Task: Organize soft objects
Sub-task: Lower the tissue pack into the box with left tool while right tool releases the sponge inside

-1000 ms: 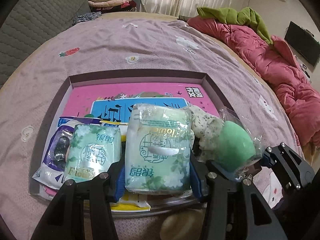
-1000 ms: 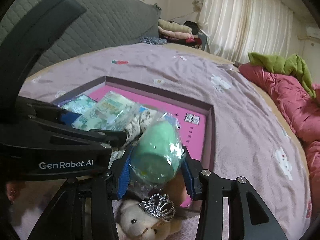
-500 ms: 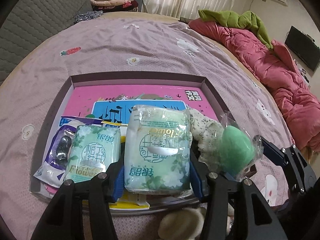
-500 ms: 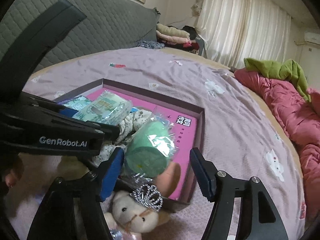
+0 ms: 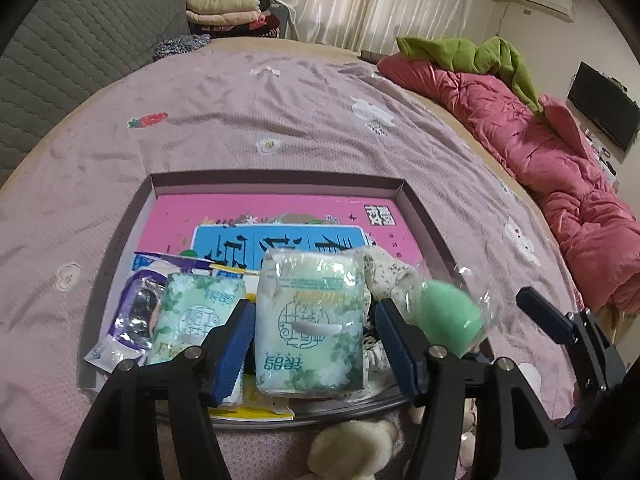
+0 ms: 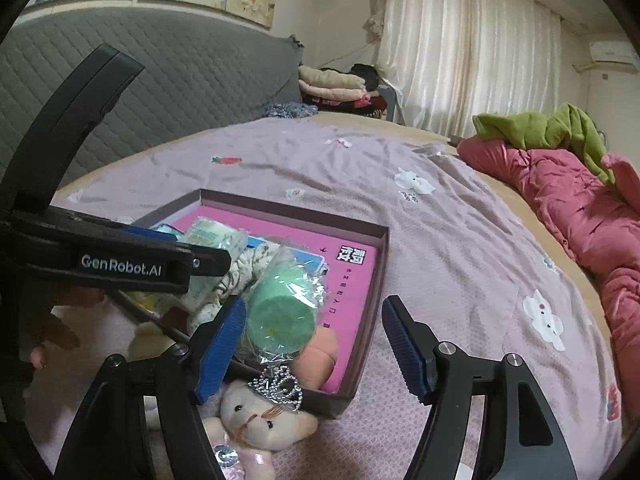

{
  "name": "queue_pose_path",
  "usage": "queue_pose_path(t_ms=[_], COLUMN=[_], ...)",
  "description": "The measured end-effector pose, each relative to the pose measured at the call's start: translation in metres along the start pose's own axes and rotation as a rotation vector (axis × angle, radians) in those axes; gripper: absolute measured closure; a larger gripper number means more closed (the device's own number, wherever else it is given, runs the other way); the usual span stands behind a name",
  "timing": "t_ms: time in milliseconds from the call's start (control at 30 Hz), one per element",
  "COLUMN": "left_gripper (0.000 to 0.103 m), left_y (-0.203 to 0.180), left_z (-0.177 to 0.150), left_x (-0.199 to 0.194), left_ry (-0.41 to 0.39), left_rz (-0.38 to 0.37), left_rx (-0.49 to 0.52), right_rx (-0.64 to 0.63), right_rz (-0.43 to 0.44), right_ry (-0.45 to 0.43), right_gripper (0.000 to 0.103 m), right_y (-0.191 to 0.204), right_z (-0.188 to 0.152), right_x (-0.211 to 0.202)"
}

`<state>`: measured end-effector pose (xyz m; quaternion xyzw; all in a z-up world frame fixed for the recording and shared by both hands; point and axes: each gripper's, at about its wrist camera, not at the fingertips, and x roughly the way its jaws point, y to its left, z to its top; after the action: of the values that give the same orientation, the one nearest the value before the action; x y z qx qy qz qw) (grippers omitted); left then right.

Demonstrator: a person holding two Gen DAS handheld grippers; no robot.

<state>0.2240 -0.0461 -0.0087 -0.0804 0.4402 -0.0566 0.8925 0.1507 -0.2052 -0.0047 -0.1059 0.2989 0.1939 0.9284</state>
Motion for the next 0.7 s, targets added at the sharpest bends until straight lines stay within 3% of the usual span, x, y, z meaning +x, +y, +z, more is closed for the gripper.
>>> queue_pose_path(t_ms=[267,500,700], left_gripper=[0.041,0.041,0.041], left_y=[0.005,0.003,0.000], left_z=[0.000,-0.005,-0.013], left_x=[-0.013,-0.031,-0.044], left_ry=[-0.019,-0.045,-0.055], left_rz=[0.009,0.011,0.011], left_rx=[-0.009,-0.003,-0.005], right_rx=[-0.019,0.025,0.095], right_rz=[0.010,0.002,0.006], right_ry=[-0.029,-0.112,-0.085], right_gripper=[0.030,0.028,0.027], right_y=[0.008,0.003,-0.001], right_z=[0.001,0.005,-0.001], right_x=[-0.009,-0.035,-0.044])
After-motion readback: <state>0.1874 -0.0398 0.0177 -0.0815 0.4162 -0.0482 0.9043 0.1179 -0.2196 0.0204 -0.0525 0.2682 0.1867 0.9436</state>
